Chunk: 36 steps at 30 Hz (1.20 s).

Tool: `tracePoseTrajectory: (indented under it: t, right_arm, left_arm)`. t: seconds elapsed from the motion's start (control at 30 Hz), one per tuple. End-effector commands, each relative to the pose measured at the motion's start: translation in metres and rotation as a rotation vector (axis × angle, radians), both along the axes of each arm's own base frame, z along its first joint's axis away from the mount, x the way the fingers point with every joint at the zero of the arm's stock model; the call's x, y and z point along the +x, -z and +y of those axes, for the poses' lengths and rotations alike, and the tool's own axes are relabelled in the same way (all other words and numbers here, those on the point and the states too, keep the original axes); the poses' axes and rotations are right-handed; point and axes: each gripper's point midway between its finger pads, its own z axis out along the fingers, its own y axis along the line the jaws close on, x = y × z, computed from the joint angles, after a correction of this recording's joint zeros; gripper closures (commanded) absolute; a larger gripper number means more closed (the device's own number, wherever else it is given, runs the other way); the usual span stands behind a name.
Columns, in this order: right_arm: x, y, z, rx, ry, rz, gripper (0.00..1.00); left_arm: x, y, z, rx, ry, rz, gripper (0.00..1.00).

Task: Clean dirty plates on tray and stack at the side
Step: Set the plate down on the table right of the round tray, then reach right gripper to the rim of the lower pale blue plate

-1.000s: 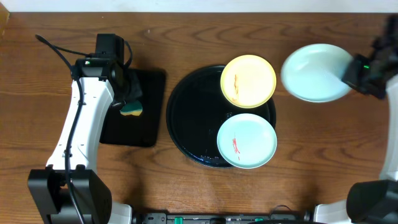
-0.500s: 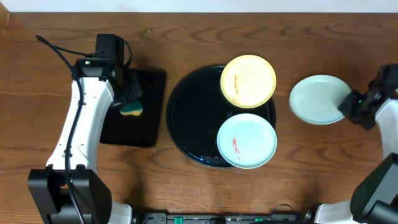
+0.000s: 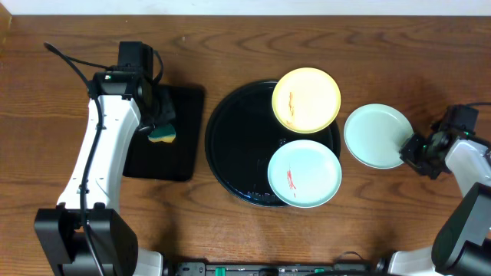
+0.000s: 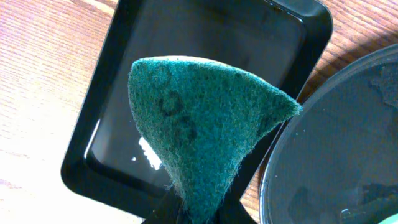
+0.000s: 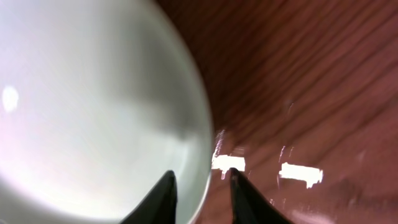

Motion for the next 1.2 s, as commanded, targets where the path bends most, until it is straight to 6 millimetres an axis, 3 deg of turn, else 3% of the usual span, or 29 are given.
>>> tracePoseTrajectory:
  t: [0.0, 0.2, 0.4, 0.57, 0.77, 1.17]
  right_arm:
    - [0.026, -0.038, 0.018, 0.085, -0.110, -0.099, 0.71]
    - [0.041, -0.074, 0.065, 0.204, -0.330, -0.163, 0.65]
    - [0.028, -0.064, 0.115, 0.243, -0.490, -0.108, 0.59]
    - [0.010, -0.045, 0.142, 0.243, -0.570, -0.041, 0.59]
    - [-0.004, -0.028, 0.164, 0.253, -0.630, -0.014, 0.60]
    - [-0.033, -0.015, 0.184, 0.262, -0.710, 0.077, 0.82]
  left_arm:
    - [-0.001, 0.004, 0.001, 0.006, 0.015, 0.015, 0.93]
    - [0.000, 0.004, 0.001, 0.006, 0.015, 0.010, 0.92]
    - [0.000, 0.004, 0.001, 0.006, 0.015, 0.008, 0.92]
    - [0.001, 0.004, 0.001, 0.006, 0.015, 0.008, 0.92]
    - [0.002, 0.004, 0.001, 0.006, 0.015, 0.004, 0.93]
    - [0.001, 0.004, 0.001, 0.006, 0.015, 0.004, 0.93]
